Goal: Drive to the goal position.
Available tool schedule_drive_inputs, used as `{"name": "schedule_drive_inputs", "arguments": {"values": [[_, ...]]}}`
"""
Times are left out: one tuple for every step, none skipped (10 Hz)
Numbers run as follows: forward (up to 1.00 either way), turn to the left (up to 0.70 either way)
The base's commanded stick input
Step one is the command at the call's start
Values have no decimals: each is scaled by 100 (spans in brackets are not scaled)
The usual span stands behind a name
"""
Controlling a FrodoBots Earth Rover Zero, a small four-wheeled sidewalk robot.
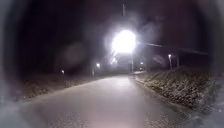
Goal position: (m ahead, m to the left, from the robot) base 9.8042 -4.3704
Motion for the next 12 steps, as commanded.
{"name": "schedule_drive_inputs", "arguments": {"values": [[68, 0], [70, 0], [70, 0], [70, 0], [70, 0], [70, 0], [70, 0], [70, 0], [70, 0], [70, 0], [70, 0], [70, 0]]}}
